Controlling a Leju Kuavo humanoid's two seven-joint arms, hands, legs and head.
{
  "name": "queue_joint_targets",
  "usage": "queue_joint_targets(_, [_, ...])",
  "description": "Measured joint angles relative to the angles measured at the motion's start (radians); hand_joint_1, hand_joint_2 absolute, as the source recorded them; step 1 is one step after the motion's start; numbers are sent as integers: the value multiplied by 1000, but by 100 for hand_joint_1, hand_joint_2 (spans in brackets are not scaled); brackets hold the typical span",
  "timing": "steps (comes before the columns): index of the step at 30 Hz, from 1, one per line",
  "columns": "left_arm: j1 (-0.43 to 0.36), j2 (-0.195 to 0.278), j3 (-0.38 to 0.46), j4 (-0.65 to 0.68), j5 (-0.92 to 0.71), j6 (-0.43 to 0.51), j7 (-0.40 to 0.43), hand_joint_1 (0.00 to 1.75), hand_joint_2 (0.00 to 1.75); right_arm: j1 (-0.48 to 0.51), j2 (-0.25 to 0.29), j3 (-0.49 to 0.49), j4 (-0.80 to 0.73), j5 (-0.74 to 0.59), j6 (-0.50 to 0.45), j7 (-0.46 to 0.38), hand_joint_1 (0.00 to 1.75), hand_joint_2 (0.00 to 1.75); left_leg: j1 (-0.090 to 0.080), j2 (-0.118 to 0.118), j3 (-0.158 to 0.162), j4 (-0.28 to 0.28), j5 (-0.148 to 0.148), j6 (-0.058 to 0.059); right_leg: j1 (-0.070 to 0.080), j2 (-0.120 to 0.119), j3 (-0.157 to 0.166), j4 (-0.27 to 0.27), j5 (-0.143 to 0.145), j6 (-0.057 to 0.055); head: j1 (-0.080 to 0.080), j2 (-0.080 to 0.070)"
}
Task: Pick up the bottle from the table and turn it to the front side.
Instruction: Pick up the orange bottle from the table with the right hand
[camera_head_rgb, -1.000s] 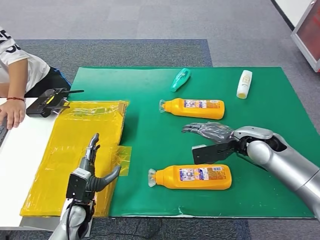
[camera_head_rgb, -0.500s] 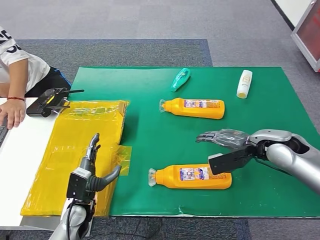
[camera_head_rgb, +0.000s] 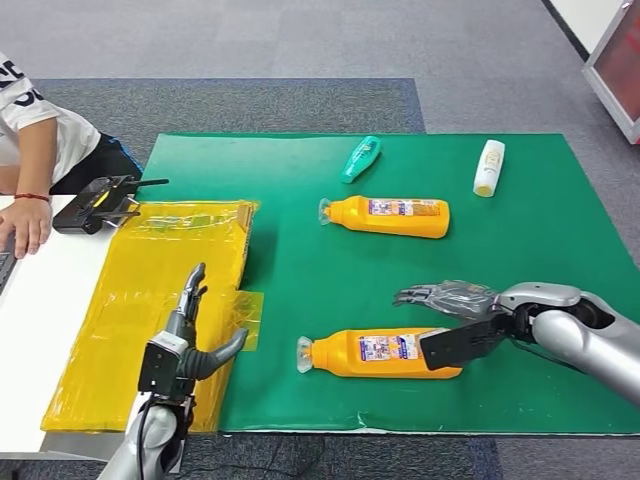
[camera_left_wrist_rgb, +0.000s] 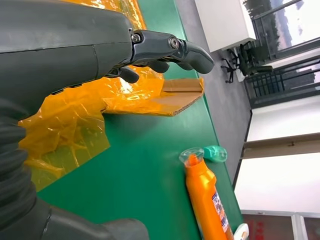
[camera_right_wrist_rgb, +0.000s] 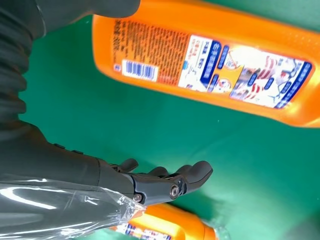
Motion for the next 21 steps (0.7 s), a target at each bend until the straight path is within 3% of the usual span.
queue_joint_targets(21, [-24,-4,-22,22,8,-7,0,0,175,168,22,-56,68,52,-101,-11,0,175,0,0,-1,0,0,1,0,0,0,0,0,1,0,0])
